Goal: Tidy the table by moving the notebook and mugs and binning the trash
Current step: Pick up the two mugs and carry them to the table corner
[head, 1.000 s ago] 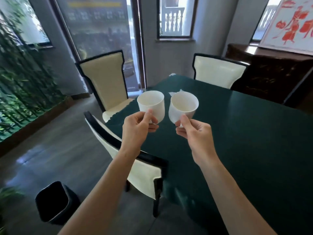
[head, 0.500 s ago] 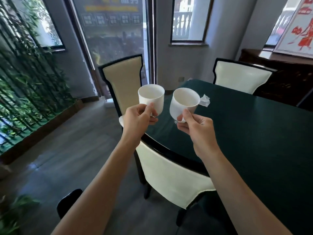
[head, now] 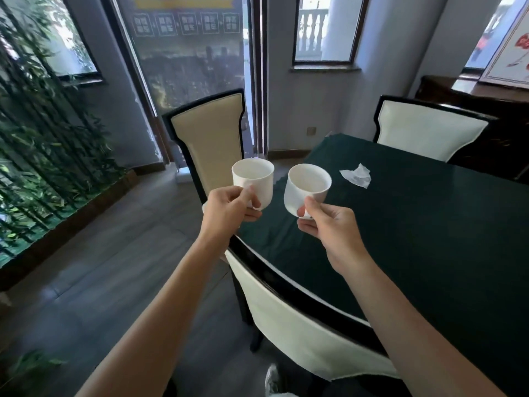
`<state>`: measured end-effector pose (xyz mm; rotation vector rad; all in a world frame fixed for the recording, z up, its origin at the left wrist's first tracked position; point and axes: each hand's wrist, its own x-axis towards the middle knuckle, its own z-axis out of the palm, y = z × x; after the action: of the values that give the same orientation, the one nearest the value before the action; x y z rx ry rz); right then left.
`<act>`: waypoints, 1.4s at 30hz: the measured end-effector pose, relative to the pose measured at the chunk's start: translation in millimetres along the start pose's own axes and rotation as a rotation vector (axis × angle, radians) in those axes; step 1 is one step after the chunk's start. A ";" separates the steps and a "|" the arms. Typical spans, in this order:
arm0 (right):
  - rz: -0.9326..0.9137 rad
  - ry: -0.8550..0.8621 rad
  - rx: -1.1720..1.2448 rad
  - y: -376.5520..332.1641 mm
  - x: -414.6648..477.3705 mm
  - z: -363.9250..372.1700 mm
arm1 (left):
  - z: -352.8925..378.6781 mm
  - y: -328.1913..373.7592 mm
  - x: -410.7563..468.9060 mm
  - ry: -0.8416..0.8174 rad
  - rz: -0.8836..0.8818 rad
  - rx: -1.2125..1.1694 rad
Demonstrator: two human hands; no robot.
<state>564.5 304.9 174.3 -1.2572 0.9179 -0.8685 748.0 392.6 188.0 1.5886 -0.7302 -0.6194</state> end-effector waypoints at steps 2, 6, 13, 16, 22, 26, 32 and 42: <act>0.022 -0.013 -0.014 5.6 22.6 2.3 | 0.4 -4.9 27.5 -0.026 -0.034 0.023; 0.077 -0.014 -0.031 20.1 62.7 7.3 | 6.7 -15.8 71.7 -0.075 -0.098 0.049; 0.241 0.036 0.037 61.7 107.6 13.4 | 15.4 -53.6 120.3 -0.168 -0.235 0.129; 0.325 0.085 0.065 82.8 119.9 16.4 | 17.5 -74.8 135.5 -0.209 -0.302 0.161; 0.503 0.165 -0.059 133.6 139.1 23.0 | 24.6 -118.1 163.8 -0.266 -0.436 0.247; 0.588 0.242 -0.121 161.0 149.5 28.9 | 27.4 -131.3 192.0 -0.367 -0.501 0.277; 0.631 0.370 -0.097 181.4 167.3 42.5 | 33.9 -163.7 236.0 -0.502 -0.545 0.297; 0.668 0.512 0.002 204.2 168.5 60.6 | 42.8 -218.2 238.4 -0.578 -0.577 0.198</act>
<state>693.8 196.6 -38.6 -0.6405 1.6227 -0.6479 897.5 203.2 -31.2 1.8316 -0.7617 -1.5091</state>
